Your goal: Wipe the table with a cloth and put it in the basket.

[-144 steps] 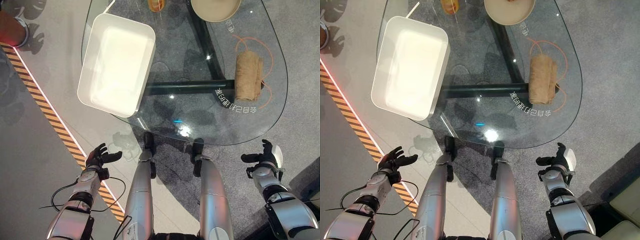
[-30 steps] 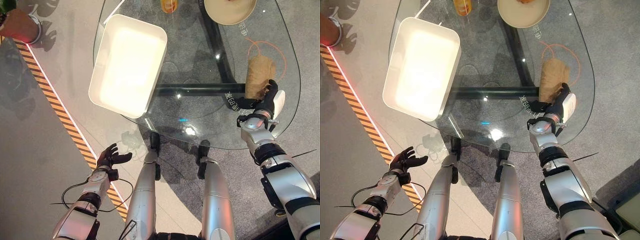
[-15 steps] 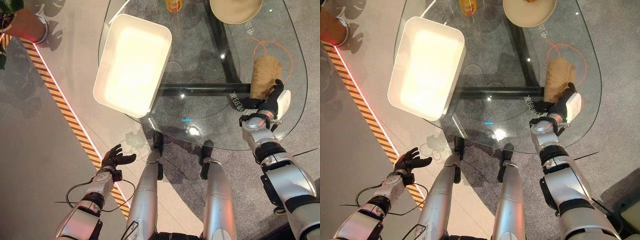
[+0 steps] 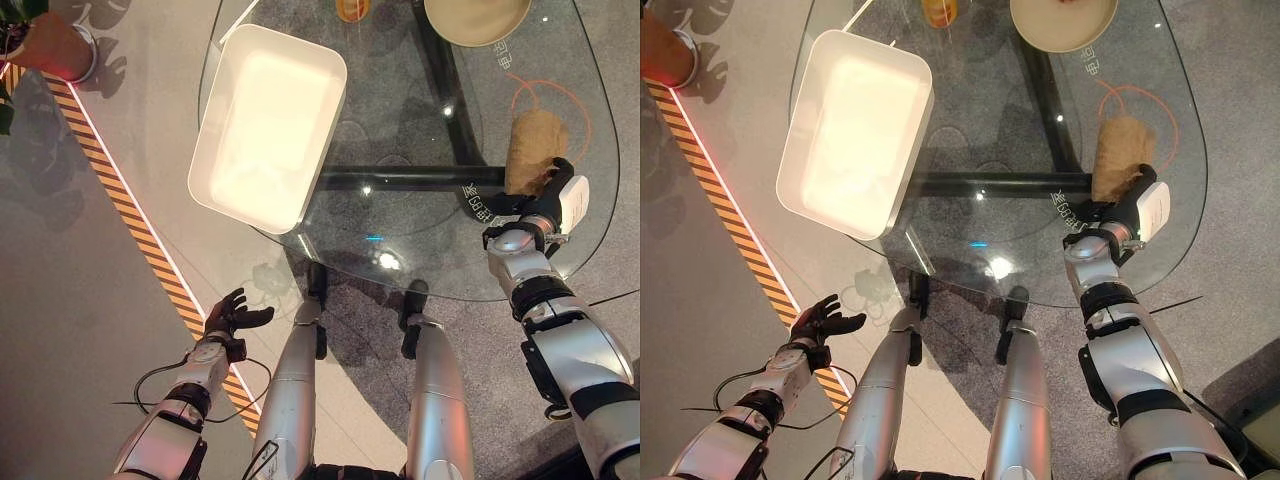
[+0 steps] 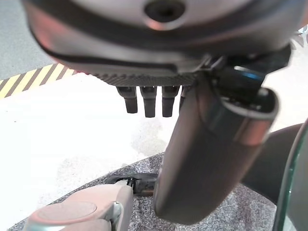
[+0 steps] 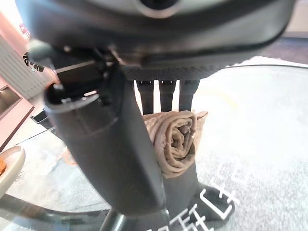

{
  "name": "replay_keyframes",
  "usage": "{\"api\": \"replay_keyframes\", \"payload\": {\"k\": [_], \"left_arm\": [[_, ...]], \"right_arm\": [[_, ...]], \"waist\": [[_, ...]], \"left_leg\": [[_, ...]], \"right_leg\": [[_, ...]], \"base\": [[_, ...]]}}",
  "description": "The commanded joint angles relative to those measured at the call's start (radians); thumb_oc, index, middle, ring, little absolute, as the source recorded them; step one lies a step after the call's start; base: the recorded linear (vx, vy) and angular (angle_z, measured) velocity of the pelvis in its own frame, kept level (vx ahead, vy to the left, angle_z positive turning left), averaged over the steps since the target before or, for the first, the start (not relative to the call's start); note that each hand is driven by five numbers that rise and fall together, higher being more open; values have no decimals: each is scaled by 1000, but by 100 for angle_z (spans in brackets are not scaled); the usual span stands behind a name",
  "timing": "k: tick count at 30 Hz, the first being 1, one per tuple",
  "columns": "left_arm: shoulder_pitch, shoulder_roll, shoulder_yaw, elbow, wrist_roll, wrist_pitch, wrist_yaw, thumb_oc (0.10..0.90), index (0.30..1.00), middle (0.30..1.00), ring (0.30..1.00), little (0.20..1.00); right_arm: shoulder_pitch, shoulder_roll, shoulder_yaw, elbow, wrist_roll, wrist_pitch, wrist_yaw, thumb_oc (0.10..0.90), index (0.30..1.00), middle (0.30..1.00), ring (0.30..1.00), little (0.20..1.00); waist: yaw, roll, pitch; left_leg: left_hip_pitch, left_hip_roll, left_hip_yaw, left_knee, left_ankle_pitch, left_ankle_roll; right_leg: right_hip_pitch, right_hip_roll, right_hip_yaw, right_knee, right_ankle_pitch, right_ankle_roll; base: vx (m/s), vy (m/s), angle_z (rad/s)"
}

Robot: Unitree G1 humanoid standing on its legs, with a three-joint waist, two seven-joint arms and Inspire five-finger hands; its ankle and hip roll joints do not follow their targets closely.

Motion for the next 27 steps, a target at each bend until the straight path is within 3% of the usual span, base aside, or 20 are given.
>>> {"api": "replay_keyframes", "payload": {"k": [1,17,23,27], "left_arm": [[2,10,-15,46,-3,-8,37,800,900,900,900,900],[-3,15,-20,44,-1,-6,36,800,900,900,900,900],[1,16,-19,34,8,-2,36,800,900,900,900,900],[2,20,-19,22,11,6,34,800,900,900,900,900]], "right_arm": [[-32,-66,26,7,-28,-17,-17,100,300,300,300,200],[-41,-64,53,-11,-52,-39,5,100,300,300,300,200],[-50,-52,78,-46,-54,-63,67,100,300,300,300,200],[-69,-43,128,-119,-86,-46,117,100,300,300,300,200]], "waist": [[-10,36,-23],[-14,29,-23],[-10,29,-23],[-8,27,-23]], "left_leg": [[-20,-71,-7,120,-145,51],[-15,-75,-11,118,-148,55],[-16,-79,-15,116,-145,55],[-16,-80,-15,112,-142,51]], "right_leg": [[8,28,-71,-93,65,-1],[15,37,-63,-105,70,0],[17,37,-65,-110,72,0],[18,34,-68,-115,74,-1]], "base": [[0,0,0],[-3,-3,1],[0,0,0],[0,0,0]]}}
